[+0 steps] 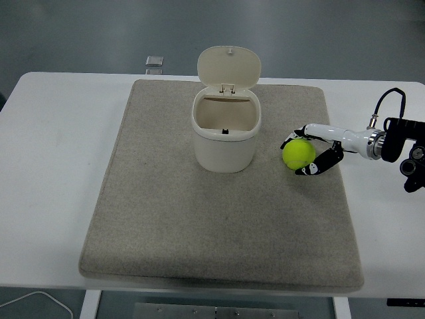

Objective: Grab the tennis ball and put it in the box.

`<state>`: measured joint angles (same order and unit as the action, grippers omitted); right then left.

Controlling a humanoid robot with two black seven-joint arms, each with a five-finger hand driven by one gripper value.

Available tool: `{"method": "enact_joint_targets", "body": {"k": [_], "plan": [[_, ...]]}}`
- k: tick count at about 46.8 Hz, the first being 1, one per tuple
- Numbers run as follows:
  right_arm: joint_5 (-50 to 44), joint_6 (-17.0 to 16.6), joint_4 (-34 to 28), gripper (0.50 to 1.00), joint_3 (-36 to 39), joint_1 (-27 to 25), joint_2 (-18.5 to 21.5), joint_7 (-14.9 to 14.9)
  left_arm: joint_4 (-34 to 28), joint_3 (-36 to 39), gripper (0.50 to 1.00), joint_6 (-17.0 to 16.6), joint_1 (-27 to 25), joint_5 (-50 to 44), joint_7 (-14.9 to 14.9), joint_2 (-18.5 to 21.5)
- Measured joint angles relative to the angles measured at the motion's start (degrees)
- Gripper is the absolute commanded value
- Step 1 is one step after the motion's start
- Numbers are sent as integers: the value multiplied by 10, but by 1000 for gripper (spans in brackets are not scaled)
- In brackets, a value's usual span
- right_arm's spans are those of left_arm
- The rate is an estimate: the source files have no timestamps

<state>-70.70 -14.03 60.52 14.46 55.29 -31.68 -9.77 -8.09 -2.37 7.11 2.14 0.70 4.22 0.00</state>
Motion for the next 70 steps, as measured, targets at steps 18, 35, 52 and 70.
{"method": "enact_joint_targets", "body": {"k": [18,35,52,70], "plan": [[11,-7,0,500,3,10,-1,1,0,0,996,0,0,0,0,0],[57,-54,10,500,11,63,-33,-2,0,0,996,0,0,0,0,0],[145,-190,52,500,11,151,-76,-18,0,0,996,0,0,0,0,0],[224,-191,51,500,11,197,-20,-18,0,0,996,0,0,0,0,0]]}}
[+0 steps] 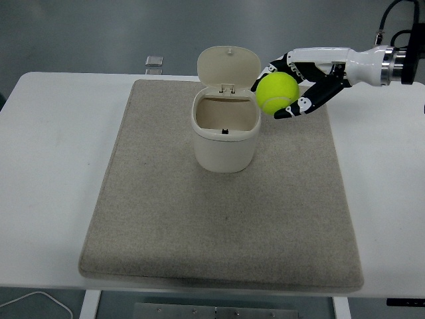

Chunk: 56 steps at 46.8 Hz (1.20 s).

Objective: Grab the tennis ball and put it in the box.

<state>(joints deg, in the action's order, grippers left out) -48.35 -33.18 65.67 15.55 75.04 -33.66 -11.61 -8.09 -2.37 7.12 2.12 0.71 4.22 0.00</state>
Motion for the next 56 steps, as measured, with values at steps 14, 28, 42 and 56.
{"method": "enact_joint_targets", "body": {"k": [14,28,42,56], "plan": [[2,30,-8,500,1,1,56,0,0,0,996,0,0,0,0,0],[0,66,-28,500,1,0,98,3,0,0,996,0,0,0,0,0],[-4,99,-49,500,-8,2,119,6,0,0,996,0,0,0,0,0],[-10,111,-56,500,-13,-5,122,8,0,0,996,0,0,0,0,0]]}}
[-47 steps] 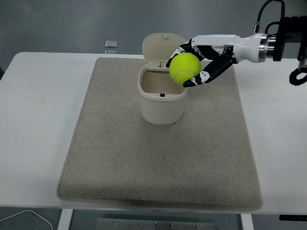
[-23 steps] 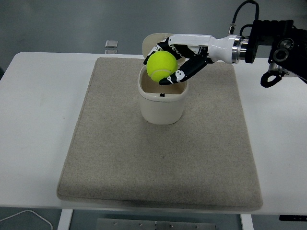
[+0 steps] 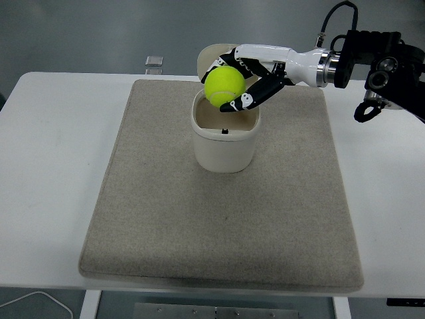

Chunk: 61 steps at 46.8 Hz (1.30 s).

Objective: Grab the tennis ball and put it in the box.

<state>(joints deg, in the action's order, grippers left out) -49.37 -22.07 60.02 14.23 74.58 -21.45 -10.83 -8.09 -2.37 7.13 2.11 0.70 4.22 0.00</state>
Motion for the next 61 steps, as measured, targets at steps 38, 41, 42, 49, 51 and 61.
{"method": "enact_joint_targets", "body": {"k": [38,41,42,49,51,61], "plan": [[-16,16,1,717,-24,-2,-9,1,0,0,996,0,0,0,0,0],[-16,16,2,721,-24,-2,-9,1,0,0,996,0,0,0,0,0],[-15,15,2,723,-24,-3,-9,1,0,0,996,0,0,0,0,0],[-15,13,3,752,-24,-4,-10,0,0,0,996,0,0,0,0,0],[-15,12,3,754,-24,-4,-10,0,0,0,996,0,0,0,0,0],[-15,10,4,823,-24,-4,-10,0,0,0,996,0,0,0,0,0]]}}
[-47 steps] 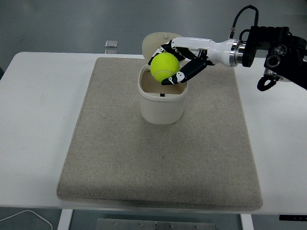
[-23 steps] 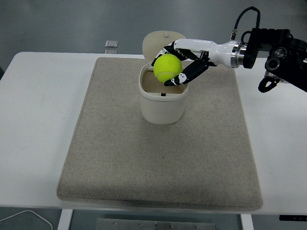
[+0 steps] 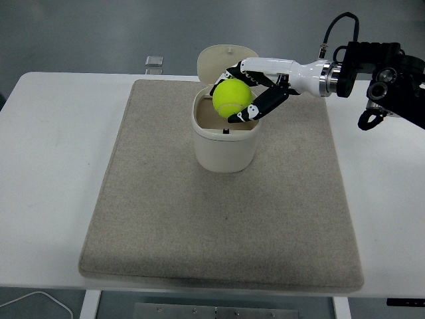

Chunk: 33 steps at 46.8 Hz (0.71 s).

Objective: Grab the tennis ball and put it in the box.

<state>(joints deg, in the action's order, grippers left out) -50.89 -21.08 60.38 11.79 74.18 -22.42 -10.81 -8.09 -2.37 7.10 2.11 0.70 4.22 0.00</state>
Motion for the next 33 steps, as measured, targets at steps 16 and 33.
{"method": "enact_joint_targets", "body": {"k": [16,33], "plan": [[0,-1,0,860,-7,0,0,0,0,0,996,0,0,0,0,0],[13,-91,4,864,2,6,-25,0,0,0,996,0,0,0,0,0]]}}
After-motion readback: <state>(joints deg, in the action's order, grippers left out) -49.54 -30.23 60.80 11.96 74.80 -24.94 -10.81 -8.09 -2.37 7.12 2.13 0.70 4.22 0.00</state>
